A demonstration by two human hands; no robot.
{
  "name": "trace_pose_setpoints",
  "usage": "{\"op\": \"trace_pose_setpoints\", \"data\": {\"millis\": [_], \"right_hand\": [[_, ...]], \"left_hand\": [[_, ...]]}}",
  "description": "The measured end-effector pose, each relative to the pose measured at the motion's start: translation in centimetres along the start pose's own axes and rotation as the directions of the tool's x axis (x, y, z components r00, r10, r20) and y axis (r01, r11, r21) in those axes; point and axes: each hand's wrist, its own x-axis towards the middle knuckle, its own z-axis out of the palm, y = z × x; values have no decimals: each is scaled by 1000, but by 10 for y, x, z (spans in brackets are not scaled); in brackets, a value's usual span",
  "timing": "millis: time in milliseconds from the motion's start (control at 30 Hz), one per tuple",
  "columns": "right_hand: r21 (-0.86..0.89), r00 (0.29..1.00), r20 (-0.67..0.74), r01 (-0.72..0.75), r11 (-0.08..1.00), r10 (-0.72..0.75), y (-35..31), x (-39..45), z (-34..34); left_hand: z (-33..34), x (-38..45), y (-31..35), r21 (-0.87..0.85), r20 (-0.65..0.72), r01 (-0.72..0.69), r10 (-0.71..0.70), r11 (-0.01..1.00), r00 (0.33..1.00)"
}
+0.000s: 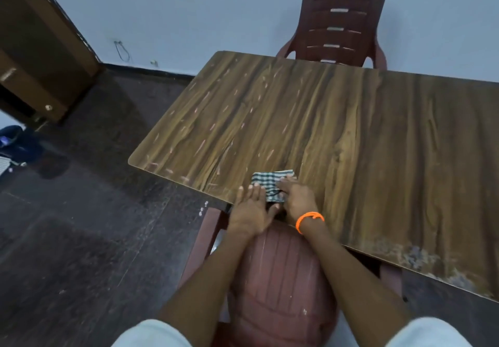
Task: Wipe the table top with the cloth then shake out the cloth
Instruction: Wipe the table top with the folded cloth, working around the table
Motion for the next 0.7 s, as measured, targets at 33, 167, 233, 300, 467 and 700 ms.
{"op": "trace_pose_setpoints", "data": {"millis": [33, 167, 233, 300, 467, 700], "right_hand": [[-24, 1000, 21, 21, 1000, -20, -11, -1, 8], [-48, 998, 42, 50, 998, -48, -30, -25, 31], [-3, 996, 34, 86, 996, -86, -30, -37, 31], [37, 998, 11, 57, 998, -58, -20, -42, 25], [50, 979, -186, -77, 996, 85, -8, -29, 26], [114, 924, -281, -236, 965, 260, -59, 29, 66]], "left_hand": [[2, -4, -15, -4, 16, 8, -7, 1000, 1000], [3, -34, -41, 26, 41, -31, 30, 999, 999], [3, -44, -34, 44, 32, -50, 49, 998, 998], [4, -45, -27, 5, -7, -102, 102, 995, 995], [6, -13, -30, -64, -59, -192, 188, 979, 980], [2, 34, -99, -94, -110, -288, 277, 953, 954]]}}
